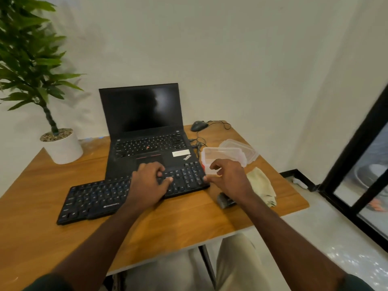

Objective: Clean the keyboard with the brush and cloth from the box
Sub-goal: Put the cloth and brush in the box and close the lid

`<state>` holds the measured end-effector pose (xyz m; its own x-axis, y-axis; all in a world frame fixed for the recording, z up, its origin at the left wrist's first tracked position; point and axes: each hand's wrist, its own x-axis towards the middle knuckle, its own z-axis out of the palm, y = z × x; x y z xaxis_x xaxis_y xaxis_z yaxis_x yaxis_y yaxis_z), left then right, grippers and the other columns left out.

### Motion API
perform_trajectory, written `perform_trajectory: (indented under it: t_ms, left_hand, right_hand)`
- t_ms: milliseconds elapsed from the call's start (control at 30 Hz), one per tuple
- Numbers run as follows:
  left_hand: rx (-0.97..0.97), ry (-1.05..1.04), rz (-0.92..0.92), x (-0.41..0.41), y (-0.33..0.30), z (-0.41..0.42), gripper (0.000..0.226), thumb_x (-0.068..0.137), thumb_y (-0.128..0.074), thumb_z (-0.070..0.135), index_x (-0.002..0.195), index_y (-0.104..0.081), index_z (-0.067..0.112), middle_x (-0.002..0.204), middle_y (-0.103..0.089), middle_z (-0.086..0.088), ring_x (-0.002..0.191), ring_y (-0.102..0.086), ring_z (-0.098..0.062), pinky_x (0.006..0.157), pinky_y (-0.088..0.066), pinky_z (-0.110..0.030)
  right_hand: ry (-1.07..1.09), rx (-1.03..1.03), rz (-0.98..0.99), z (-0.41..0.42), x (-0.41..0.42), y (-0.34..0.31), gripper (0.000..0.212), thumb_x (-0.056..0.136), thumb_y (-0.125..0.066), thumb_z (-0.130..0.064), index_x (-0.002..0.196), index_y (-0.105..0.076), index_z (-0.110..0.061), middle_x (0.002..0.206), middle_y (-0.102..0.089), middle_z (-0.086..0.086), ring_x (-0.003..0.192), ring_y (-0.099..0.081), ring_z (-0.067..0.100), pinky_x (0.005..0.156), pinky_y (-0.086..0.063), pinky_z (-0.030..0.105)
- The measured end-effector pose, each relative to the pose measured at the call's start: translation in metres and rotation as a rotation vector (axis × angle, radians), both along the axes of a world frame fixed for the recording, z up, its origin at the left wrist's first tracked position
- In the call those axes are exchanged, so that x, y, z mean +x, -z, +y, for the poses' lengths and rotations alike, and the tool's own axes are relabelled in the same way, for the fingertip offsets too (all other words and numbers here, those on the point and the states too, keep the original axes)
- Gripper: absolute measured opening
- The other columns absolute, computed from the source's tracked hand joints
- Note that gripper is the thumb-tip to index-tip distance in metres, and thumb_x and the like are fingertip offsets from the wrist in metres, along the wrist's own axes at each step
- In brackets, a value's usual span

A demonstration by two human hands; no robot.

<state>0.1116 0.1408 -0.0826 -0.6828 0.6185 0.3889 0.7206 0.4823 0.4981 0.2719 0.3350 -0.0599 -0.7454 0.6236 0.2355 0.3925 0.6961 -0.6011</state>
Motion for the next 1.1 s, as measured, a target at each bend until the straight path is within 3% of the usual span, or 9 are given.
perform_trajectory:
  t_ms: [133,233,400,500,633,733,833,900,1100]
  left_hand:
    - [-0.026,0.165,0.017,0.024,-0.005,0.053,0.022,0.084,-0.074,0.038,0.095,-0.060,0.026,0.081,-0.057,0.012,0.087,-0.049,-0.011,0.083,-0.046,-0.041]
    - [-0.028,0.236,-0.007,0.039,-0.004,0.082,0.020,0.084,-0.074,0.037,0.092,-0.060,0.025,0.078,-0.057,0.011,0.087,-0.050,-0.013,0.081,-0.047,-0.042]
    - [-0.014,0.318,-0.041,0.053,0.004,0.112,0.019,0.084,-0.074,0.035,0.092,-0.061,0.024,0.077,-0.059,0.010,0.083,-0.050,-0.013,0.075,-0.044,-0.037]
    - [-0.009,0.330,-0.055,0.057,0.006,0.123,0.018,0.084,-0.075,0.031,0.093,-0.063,0.021,0.079,-0.060,0.007,0.083,-0.050,-0.012,0.070,-0.041,-0.033]
    - [-0.032,0.329,-0.068,0.053,0.005,0.132,0.015,0.086,-0.073,0.030,0.095,-0.063,0.023,0.080,-0.058,0.009,0.083,-0.049,-0.010,0.071,-0.045,-0.035]
    - [-0.021,0.310,-0.073,0.043,0.002,0.134,0.013,0.087,-0.072,0.030,0.094,-0.062,0.024,0.081,-0.059,0.011,0.083,-0.050,-0.008,0.071,-0.043,-0.035]
    - [0.032,0.263,-0.102,0.030,-0.002,0.136,0.012,0.087,-0.073,0.028,0.093,-0.064,0.022,0.079,-0.061,0.010,0.081,-0.053,-0.009,0.070,-0.045,-0.033]
    - [0.054,0.228,-0.138,0.021,-0.004,0.137,0.010,0.088,-0.072,0.025,0.092,-0.065,0.020,0.077,-0.062,0.008,0.078,-0.055,-0.010,0.070,-0.047,-0.032]
    - [0.099,0.165,-0.251,-0.003,-0.005,0.139,0.005,0.090,-0.069,0.017,0.087,-0.065,0.017,0.080,-0.064,0.002,0.074,-0.057,-0.010,0.065,-0.045,-0.026]
  right_hand:
    - [0.096,0.016,0.077,0.021,0.023,-0.002,0.028,0.082,-0.083,-0.032,0.105,-0.074,-0.019,0.103,-0.074,-0.004,0.079,-0.066,0.004,0.075,-0.053,0.019]
    - [0.242,0.024,0.115,0.046,0.049,-0.002,0.019,0.089,-0.076,-0.029,0.104,-0.072,-0.019,0.100,-0.073,-0.003,0.084,-0.066,0.010,0.076,-0.047,0.020]
    - [0.427,-0.166,-0.078,0.090,0.079,0.015,0.046,0.092,-0.070,-0.041,0.127,-0.062,-0.013,0.123,-0.068,0.007,0.114,-0.063,0.026,0.092,-0.050,0.035]
    - [0.377,-0.273,-0.208,0.101,0.081,0.025,0.048,0.092,-0.068,-0.043,0.127,-0.061,-0.011,0.122,-0.066,0.008,0.110,-0.061,0.025,0.081,-0.044,0.030]
    - [0.354,-0.332,-0.219,0.113,0.075,0.037,0.031,0.090,-0.072,-0.039,0.103,-0.068,-0.011,0.092,-0.066,0.002,0.087,-0.061,0.019,0.059,-0.041,0.026]
    - [0.354,-0.427,-0.168,0.119,0.072,0.040,0.029,0.092,-0.069,-0.037,0.104,-0.067,-0.010,0.088,-0.060,-0.001,0.090,-0.059,0.019,0.060,-0.042,0.026]
    - [0.338,-0.502,-0.043,0.125,0.076,0.030,0.033,0.096,-0.064,-0.035,0.120,-0.066,-0.011,0.111,-0.066,0.004,0.104,-0.061,0.023,0.087,-0.055,0.040]
    - [0.371,-0.550,0.135,0.131,0.077,0.019,0.039,0.098,-0.061,-0.036,0.129,-0.062,-0.013,0.123,-0.065,0.006,0.111,-0.061,0.027,0.097,-0.055,0.051]
    - [0.220,-0.786,0.322,0.127,0.051,-0.006,0.027,0.101,-0.060,-0.029,0.124,-0.063,-0.015,0.115,-0.071,0.009,0.103,-0.069,0.029,0.080,-0.062,0.046]
